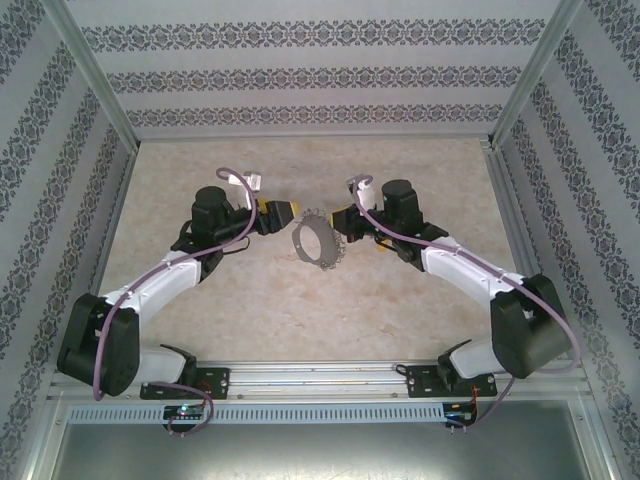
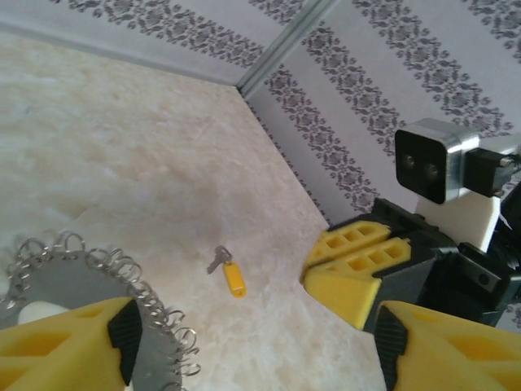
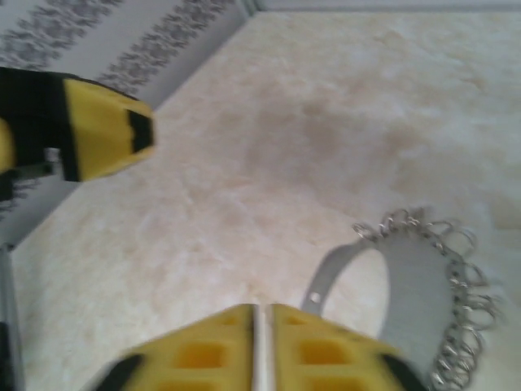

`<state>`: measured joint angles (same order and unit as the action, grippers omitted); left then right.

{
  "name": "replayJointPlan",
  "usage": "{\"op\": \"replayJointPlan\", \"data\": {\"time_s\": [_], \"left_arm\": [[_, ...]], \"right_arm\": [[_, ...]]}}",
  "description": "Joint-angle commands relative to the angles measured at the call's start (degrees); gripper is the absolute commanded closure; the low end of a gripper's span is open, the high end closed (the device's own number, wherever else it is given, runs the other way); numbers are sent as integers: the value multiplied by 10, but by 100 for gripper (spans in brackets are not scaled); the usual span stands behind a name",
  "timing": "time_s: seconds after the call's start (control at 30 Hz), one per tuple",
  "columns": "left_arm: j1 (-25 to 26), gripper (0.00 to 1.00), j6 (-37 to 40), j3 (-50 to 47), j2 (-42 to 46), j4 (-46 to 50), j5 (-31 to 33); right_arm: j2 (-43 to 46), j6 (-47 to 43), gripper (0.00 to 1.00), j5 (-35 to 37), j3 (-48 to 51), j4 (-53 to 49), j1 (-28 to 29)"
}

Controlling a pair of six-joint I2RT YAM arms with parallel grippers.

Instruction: Put the keys on the keyring

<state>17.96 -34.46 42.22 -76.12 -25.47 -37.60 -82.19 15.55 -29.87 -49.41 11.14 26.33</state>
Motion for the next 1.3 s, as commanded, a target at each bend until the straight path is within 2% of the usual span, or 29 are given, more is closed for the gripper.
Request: {"op": "replayJointPlan", "data": {"time_s": [0.0, 0.17, 0.33, 0.47, 0.7, 0.87, 1.07, 1.27], "left_arm": [[4, 18, -17, -20, 18, -43, 53], [4, 13, -22, -41, 28, -18, 123], [4, 9, -26, -44, 31, 36, 196], [-6, 6, -24, -29, 33, 108, 242], [-49, 3, -53, -28, 41, 145, 263], [-84, 1, -77, -39, 62, 157, 285], [-125, 0, -103, -58, 86, 144, 281], [-135, 0, -104, -57, 88, 145, 266]], "right_arm": [[-25, 25, 74, 54, -7, 16, -2], [-97, 32, 59, 63, -44, -4, -1], [-182, 43, 58, 47, -88, -11, 6], [-228, 15, 58, 41, -144, -51, 22], [-308, -87, 57, 75, -283, -190, 59], [-367, -163, 57, 154, -368, -263, 87], [-416, -238, 57, 229, -449, -310, 111], [-455, -287, 58, 279, -509, -359, 126]]}}
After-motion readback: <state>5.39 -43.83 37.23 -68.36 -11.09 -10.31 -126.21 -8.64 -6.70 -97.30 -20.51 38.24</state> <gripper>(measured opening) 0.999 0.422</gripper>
